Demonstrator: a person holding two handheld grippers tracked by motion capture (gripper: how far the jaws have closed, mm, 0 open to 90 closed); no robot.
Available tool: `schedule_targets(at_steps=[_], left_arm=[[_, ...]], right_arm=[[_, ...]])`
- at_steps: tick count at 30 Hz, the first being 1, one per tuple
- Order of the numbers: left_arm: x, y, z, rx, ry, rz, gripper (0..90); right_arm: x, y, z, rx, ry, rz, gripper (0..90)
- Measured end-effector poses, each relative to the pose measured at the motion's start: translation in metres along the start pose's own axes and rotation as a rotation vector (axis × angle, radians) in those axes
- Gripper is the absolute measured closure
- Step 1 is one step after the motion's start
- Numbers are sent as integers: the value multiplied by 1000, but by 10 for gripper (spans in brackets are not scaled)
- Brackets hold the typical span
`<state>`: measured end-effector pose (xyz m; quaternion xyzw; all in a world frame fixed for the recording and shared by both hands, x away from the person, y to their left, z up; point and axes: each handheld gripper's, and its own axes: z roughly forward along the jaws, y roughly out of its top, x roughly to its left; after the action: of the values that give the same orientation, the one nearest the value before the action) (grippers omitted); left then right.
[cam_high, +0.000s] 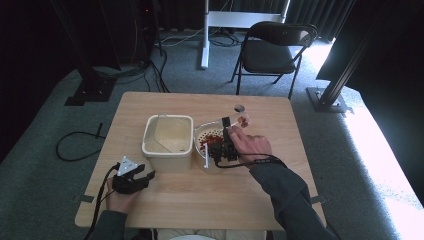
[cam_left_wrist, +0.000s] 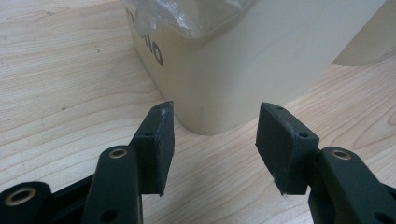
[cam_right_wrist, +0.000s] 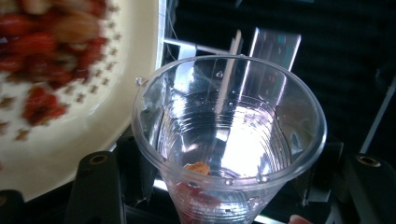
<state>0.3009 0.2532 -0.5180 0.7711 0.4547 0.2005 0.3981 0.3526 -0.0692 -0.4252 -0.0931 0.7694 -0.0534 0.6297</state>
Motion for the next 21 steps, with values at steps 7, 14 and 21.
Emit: schedule_targets(at_steps=[7,14,21], left_arm=[[0,0,0,-2,-1,-1,478],[-1,0,0,-3,-2,0,478],[0,0,0,-1,-2,0,478]], right_arm=[[-2,-2,3,11,-8,33,355],[2,1,2,7,-12,22,355],[7,1,3,8,-13,-13,355]])
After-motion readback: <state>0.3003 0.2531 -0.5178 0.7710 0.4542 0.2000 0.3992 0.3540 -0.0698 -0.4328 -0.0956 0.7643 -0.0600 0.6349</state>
